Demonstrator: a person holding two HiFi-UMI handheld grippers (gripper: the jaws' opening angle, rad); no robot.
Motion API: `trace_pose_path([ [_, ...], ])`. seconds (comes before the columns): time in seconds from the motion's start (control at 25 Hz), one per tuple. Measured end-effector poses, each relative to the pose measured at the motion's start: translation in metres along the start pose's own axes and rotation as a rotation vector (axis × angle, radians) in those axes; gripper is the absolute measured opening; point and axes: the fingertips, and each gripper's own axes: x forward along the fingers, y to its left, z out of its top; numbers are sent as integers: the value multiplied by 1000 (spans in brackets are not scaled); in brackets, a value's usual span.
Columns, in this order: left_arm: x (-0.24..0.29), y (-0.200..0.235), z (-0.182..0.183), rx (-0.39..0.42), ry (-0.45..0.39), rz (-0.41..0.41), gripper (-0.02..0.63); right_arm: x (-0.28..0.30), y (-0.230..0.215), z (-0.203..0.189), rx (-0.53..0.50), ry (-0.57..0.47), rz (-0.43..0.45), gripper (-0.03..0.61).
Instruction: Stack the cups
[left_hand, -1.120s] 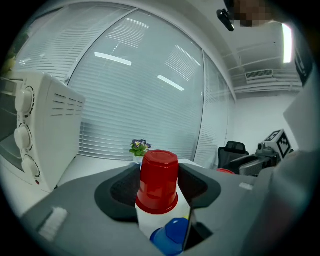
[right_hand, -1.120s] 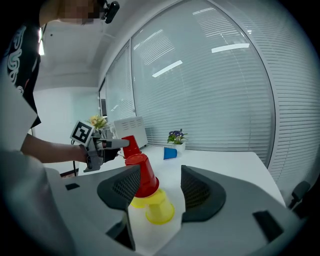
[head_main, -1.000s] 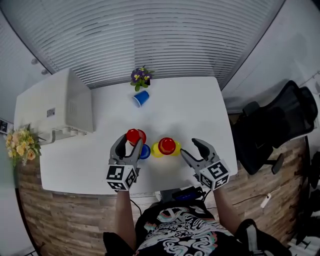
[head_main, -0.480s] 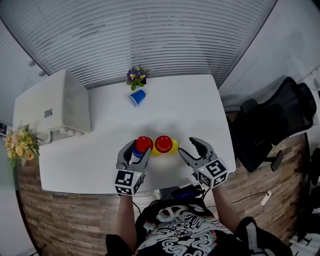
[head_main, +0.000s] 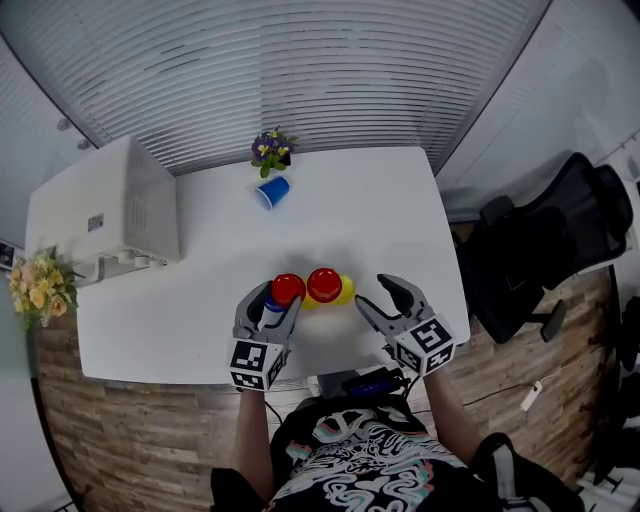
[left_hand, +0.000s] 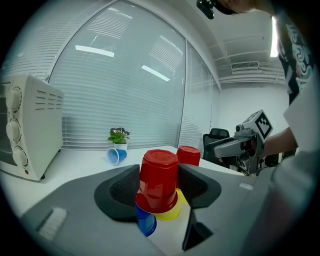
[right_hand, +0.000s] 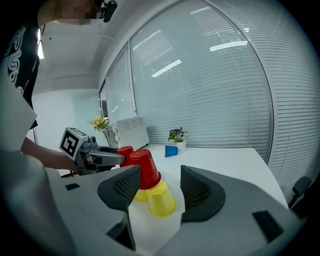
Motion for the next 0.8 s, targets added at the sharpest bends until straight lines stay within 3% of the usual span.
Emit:
trace_pose_path([
  [0.4, -3, -4, -1, 1, 3, -2, 259, -6, -3, -5, 16, 3, 1, 259],
  [0.8, -25, 6, 21, -20, -98, 3, 301, -5, -24, 11, 69, -57, -20, 261],
])
